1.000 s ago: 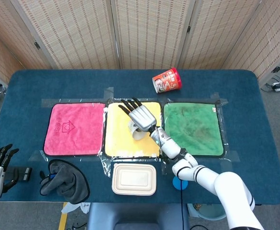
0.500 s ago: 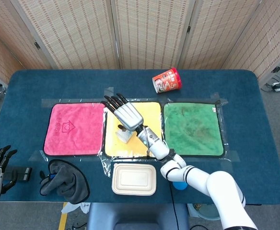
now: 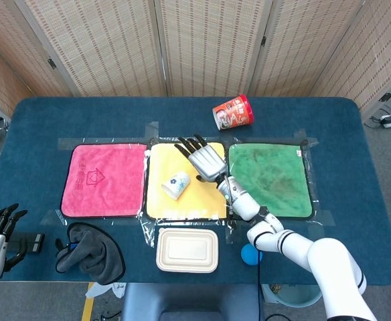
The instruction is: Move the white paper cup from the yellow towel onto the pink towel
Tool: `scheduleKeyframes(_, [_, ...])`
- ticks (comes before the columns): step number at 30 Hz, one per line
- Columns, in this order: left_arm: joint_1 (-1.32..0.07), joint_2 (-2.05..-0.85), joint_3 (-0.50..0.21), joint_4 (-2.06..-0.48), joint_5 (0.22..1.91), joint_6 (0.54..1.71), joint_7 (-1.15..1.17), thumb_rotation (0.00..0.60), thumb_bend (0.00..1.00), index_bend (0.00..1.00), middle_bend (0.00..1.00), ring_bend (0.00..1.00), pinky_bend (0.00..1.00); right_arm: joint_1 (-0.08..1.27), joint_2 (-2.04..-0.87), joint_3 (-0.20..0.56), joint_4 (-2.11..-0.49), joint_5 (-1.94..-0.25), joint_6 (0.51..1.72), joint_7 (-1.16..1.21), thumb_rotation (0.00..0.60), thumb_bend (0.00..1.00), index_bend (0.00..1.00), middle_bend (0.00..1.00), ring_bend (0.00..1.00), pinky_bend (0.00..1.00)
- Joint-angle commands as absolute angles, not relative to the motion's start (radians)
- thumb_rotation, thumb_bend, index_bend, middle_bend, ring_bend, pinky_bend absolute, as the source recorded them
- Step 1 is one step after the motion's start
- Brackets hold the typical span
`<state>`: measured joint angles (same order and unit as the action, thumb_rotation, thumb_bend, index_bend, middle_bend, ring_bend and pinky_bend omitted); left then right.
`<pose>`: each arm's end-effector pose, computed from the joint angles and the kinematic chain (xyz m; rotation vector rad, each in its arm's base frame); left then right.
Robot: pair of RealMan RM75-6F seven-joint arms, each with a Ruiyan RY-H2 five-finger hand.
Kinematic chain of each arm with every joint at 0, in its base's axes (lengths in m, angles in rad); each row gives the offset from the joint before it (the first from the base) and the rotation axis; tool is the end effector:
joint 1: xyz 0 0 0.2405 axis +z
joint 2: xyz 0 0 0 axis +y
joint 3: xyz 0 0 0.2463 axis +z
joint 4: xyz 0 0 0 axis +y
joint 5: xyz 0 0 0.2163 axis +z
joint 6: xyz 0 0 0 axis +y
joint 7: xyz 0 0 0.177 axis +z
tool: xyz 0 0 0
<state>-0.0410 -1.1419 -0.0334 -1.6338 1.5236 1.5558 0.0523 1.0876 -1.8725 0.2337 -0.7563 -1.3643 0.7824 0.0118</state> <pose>-0.2998 0.1965 0.1469 -1.3524 -0.8753 -0.9125 -0.0528 -0.4639 -0.0854 2.0132 -0.6575 1.0118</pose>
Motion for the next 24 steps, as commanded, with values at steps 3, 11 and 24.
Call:
scheduleKeyframes(3, [-0.040,-1.143,-0.033,-1.634,1.524,1.556,0.053,0.600,0.58,0.21,0.14,0.14,0.00,1.103,-1.914,0.223,-0.682,-1.355,0.740,0.000,0.600,0.24,0.00,0.05,0.09,0.01])
scheduleKeyframes(11, [-0.036,-1.143,-0.032,-1.633,1.522,1.559,0.053,0.600,0.58,0.21,0.14,0.14,0.00,1.162,-2.011,0.227,-0.556,-1.365,0.704,0.033,0.600,0.23,0.00,0.05,0.09,0.01])
scheduleKeyframes(24, [-0.023,-1.137,-0.030,-1.630,1.521,1.572,0.051,0.600,0.58,0.21,0.14,0.14,0.00,1.271,-2.111,0.272,-0.457,-1.371,0.715,0.103,0.600,0.23,0.00,0.06,0.08,0.01])
